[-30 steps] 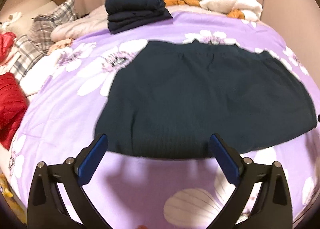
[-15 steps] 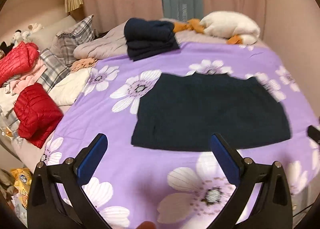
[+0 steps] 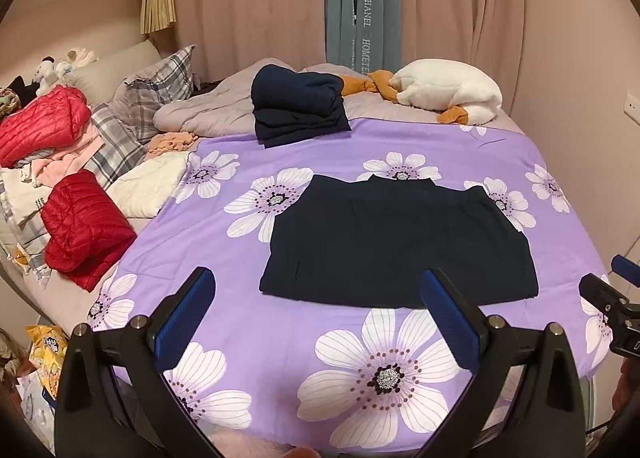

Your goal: Fold large clothes

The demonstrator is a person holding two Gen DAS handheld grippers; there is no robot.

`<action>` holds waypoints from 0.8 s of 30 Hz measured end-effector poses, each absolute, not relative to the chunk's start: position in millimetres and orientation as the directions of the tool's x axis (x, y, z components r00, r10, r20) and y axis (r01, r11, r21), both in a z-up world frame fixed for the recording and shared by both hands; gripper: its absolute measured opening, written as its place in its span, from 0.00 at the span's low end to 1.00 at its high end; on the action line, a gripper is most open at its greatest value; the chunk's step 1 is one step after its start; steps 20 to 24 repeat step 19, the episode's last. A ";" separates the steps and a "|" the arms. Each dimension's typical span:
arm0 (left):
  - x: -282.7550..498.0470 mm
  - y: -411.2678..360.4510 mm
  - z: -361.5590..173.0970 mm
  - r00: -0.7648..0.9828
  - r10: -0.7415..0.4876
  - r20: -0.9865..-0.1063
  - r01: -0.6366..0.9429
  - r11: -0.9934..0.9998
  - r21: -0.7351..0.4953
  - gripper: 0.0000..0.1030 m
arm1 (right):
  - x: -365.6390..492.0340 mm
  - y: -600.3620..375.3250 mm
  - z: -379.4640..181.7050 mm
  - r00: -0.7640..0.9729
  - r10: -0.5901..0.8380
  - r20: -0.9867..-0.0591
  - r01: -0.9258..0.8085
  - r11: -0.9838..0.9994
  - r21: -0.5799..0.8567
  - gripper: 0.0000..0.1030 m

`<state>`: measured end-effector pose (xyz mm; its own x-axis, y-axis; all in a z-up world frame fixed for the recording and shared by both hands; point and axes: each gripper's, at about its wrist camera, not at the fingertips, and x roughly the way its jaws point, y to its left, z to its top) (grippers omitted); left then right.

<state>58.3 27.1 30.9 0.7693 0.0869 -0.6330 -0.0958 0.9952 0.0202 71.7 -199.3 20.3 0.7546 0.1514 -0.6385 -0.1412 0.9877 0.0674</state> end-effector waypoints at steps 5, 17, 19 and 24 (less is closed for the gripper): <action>53.1 26.9 31.9 0.770 0.089 -0.632 -0.097 0.995 0.022 1.00 | 68.6 -201.8 17.1 0.748 0.144 -0.648 -0.122 0.989 0.079 0.99; 40.9 23.3 37.1 0.783 0.106 -0.613 -0.101 0.994 0.042 1.00 | 61.7 -199.0 20.8 0.754 0.145 -0.641 -0.123 0.989 0.080 0.99; 41.0 23.4 37.4 0.784 0.109 -0.611 -0.103 0.994 0.045 1.00 | 61.9 -199.3 21.5 0.754 0.150 -0.639 -0.126 0.989 0.084 0.99; 41.0 23.4 37.4 0.784 0.109 -0.611 -0.103 0.994 0.045 1.00 | 61.9 -199.3 21.5 0.754 0.150 -0.639 -0.126 0.989 0.084 0.99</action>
